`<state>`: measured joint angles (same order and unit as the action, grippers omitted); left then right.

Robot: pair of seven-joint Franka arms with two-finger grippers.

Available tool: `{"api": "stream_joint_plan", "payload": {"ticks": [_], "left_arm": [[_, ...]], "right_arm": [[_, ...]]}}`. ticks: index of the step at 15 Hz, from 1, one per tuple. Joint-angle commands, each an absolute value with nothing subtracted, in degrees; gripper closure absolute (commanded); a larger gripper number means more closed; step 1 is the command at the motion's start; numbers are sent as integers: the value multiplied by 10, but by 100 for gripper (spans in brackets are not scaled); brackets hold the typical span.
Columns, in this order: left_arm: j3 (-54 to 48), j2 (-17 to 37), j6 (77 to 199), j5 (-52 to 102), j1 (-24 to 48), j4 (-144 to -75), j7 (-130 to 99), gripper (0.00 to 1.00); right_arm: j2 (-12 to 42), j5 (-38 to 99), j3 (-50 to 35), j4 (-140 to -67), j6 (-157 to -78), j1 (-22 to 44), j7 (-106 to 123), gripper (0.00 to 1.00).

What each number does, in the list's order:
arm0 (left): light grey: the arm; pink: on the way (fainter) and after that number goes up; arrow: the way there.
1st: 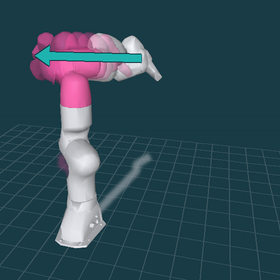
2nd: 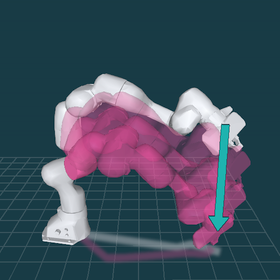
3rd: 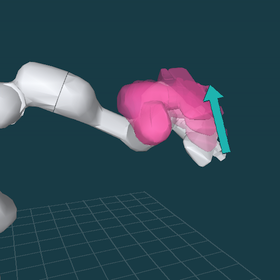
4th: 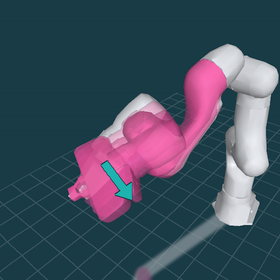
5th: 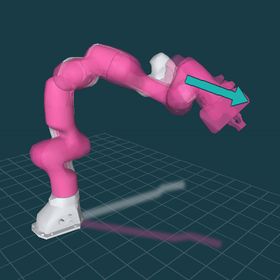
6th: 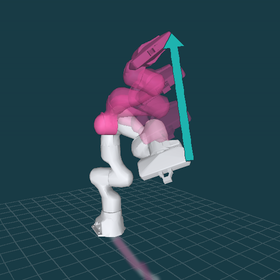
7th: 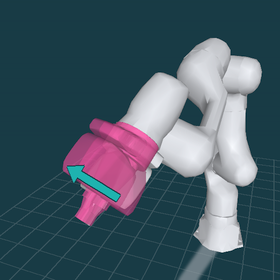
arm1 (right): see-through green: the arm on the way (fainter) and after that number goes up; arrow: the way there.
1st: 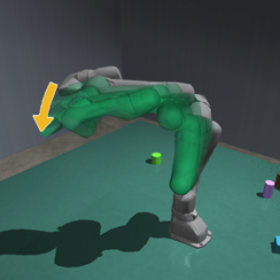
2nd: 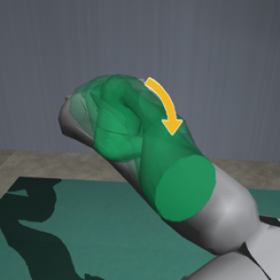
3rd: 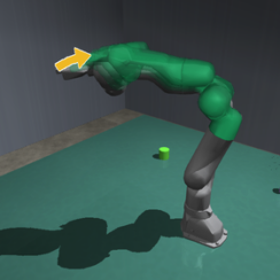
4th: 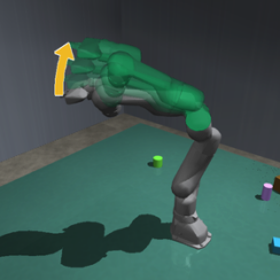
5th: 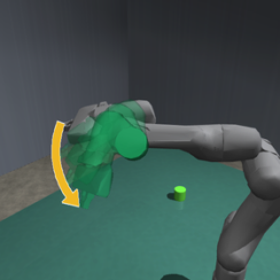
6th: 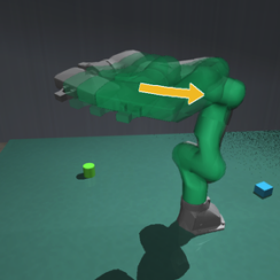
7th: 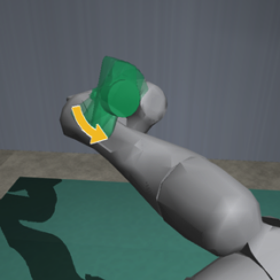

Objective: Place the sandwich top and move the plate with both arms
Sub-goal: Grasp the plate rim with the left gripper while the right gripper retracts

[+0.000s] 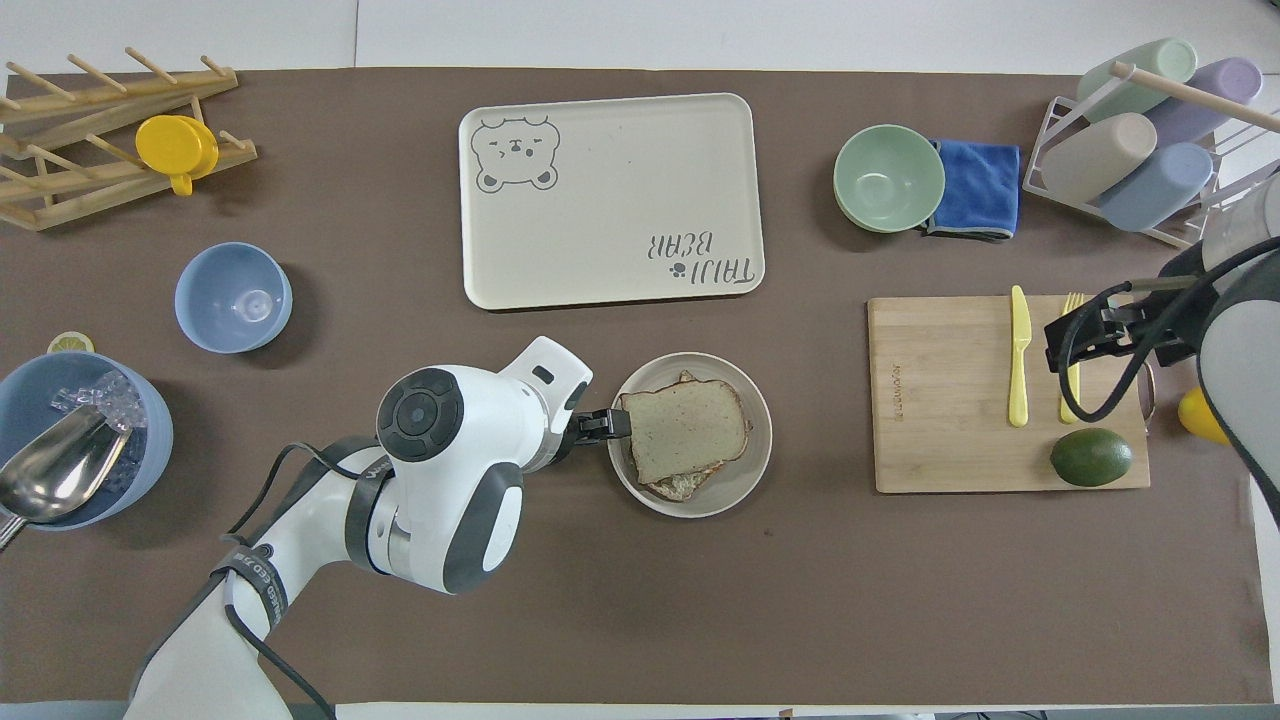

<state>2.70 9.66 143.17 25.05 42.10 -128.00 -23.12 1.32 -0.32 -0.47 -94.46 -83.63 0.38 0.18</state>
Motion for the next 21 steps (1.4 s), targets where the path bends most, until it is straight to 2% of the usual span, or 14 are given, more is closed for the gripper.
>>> {"api": "stream_joint_plan", "payload": {"ticks": [1, 5, 11, 14, 18, 19, 21], "left_arm": [[36, 97, 1439, 262, 439, -1282, -236, 5], [36, 96, 1439, 263, 448, -1282, -238, 13], [36, 96, 1440, 263, 452, -1283, -241, 44], [36, 96, 1440, 263, 455, -1282, -241, 53], [36, 96, 1444, 264, 464, -1282, -253, 58], [36, 96, 1444, 264, 464, -1282, -254, 65], [36, 96, 1444, 264, 465, -1281, -254, 85]], "right_arm": [[17, -11, -5, -932, -826, -7, 8, 0], [30, -3, 54, -894, -826, 6, 20, 0], [23, -3, 63, -894, -830, 6, 31, 0], [22, -3, 63, -895, -831, 6, 29, 0], [20, -2, 62, -897, -832, 6, 31, 0], [16, -2, 61, -903, -834, 6, 30, 0], [12, -2, 61, -912, -835, 9, 28, 0]]}}
